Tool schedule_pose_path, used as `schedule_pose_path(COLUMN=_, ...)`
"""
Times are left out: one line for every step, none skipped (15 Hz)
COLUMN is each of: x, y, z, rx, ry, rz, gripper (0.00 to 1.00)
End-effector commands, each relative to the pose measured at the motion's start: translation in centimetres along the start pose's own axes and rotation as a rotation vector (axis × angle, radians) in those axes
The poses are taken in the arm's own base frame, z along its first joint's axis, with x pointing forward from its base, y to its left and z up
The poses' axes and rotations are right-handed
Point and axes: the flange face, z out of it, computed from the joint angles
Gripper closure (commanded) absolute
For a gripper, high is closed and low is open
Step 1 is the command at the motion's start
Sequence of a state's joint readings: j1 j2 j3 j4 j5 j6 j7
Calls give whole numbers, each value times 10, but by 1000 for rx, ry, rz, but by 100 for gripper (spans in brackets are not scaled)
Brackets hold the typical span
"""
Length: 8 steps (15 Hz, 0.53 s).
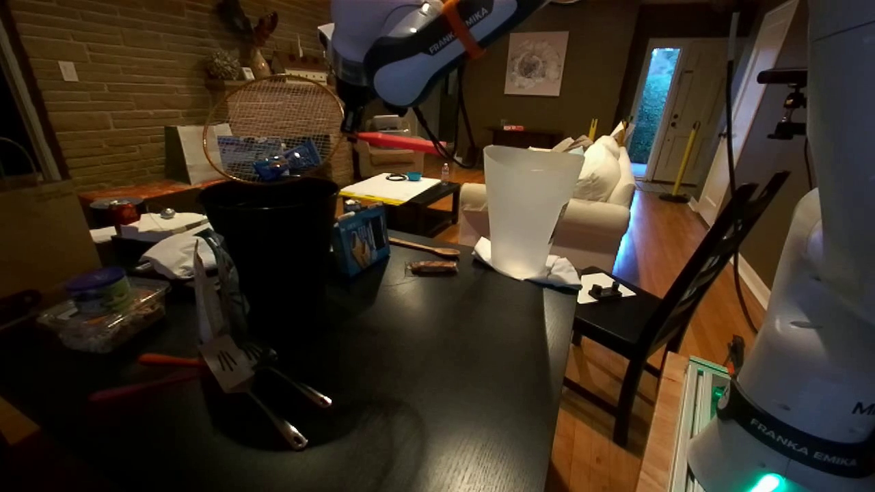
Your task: Put the chocolate bar inside the trash can using the racket
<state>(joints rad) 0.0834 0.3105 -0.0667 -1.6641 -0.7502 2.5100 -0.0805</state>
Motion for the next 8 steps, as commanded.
schedule_pose_path(x=8, y=5, z=4, rx=-96, ry=32, rz=-18, gripper=96)
schedule_pose_path(x=8, y=5, z=4, rx=-115, ry=39, rz=-24, gripper=96)
schedule_pose_path(x=9, y=5, z=4, rx=-136, ry=54, rz=-33, gripper=96)
schedule_pose_path(x=10, y=4, z=3, rx=-156, ry=68, rz=-43, gripper=96)
schedule_pose_path(x=9, y=4, z=2, rx=-175, ry=82, rz=-53, gripper=96)
schedule_pose_path(x=9, y=3, z=1, rx=-191, ry=94, rz=-60, gripper=96)
schedule_pose_path(x=9, y=3, z=0, rx=-215, ry=112, rz=-72, gripper=96)
schedule_pose_path(x=9, y=2, z=-1, rx=-232, ry=120, rz=-82, gripper=96)
